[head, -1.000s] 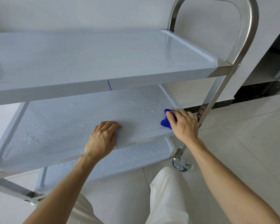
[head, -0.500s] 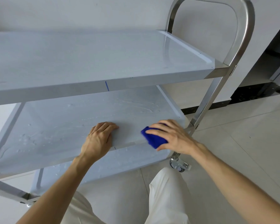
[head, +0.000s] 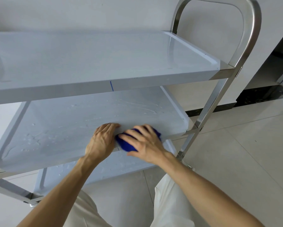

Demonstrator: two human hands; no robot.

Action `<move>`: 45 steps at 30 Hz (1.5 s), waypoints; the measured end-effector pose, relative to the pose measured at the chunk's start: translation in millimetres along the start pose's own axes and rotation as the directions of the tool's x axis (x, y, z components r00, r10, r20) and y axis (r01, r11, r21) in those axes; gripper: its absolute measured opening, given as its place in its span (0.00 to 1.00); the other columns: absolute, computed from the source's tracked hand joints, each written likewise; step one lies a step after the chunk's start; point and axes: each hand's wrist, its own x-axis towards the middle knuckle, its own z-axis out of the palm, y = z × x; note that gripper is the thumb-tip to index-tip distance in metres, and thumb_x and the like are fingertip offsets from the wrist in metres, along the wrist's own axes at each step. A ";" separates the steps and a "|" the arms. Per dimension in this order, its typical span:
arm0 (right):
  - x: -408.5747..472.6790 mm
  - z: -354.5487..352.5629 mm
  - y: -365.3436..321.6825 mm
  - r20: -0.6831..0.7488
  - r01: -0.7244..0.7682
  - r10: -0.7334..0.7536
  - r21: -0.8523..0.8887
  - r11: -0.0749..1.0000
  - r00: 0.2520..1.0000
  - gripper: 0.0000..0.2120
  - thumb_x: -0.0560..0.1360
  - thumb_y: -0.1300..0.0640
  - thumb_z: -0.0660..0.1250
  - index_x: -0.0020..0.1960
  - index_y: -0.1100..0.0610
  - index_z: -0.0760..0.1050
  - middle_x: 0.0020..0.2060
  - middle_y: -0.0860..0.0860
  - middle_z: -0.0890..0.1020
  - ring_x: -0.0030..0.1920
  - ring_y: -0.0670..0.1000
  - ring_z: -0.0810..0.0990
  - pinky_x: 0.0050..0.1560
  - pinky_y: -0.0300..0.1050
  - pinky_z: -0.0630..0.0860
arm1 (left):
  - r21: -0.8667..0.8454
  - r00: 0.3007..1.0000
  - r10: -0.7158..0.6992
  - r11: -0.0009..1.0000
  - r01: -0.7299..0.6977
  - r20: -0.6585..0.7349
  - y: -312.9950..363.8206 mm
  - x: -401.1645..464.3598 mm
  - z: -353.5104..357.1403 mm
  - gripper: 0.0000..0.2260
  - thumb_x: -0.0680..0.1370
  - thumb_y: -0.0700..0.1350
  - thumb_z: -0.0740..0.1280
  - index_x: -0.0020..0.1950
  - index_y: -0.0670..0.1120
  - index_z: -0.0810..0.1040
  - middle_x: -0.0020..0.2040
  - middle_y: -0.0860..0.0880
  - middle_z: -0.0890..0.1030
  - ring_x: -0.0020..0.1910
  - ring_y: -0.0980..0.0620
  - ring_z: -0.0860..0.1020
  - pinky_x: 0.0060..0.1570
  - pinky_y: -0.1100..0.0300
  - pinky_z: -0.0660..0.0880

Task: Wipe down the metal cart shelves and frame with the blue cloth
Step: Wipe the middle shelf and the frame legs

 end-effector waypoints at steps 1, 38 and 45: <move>6.7 2.8 -5.3 0.014 0.028 -0.028 0.017 0.999 0.999 0.36 0.67 0.41 0.73 0.72 0.48 0.69 0.64 0.45 0.76 0.59 0.55 0.73 0.58 0.54 0.69 | -0.007 1.000 -0.028 1.000 0.028 0.002 -1.3 -0.7 0.1 0.17 0.76 0.34 0.61 0.64 0.39 0.77 0.60 0.43 0.82 0.61 0.40 0.78 0.62 0.47 0.73; 8.2 -68.4 46.4 0.488 -0.492 0.194 0.870 -0.027 0.851 0.11 0.72 0.55 0.77 0.47 0.59 0.77 0.41 0.48 0.82 0.47 0.48 0.82 0.48 0.40 0.78 | -0.747 0.964 -0.158 0.610 0.264 0.212 30.0 -11.0 -51.4 0.16 0.71 0.55 0.75 0.48 0.54 0.69 0.32 0.56 0.73 0.31 0.55 0.71 0.31 0.63 0.71; 21.9 -50.5 34.6 0.514 -0.693 0.489 0.646 0.321 0.705 0.25 0.70 0.33 0.71 0.43 0.57 0.78 0.31 0.48 0.82 0.32 0.50 0.80 0.31 0.43 0.74 | -0.391 0.872 -0.443 0.780 0.489 0.207 13.2 4.9 -58.6 0.21 0.72 0.56 0.76 0.56 0.52 0.70 0.47 0.49 0.83 0.42 0.52 0.81 0.36 0.62 0.78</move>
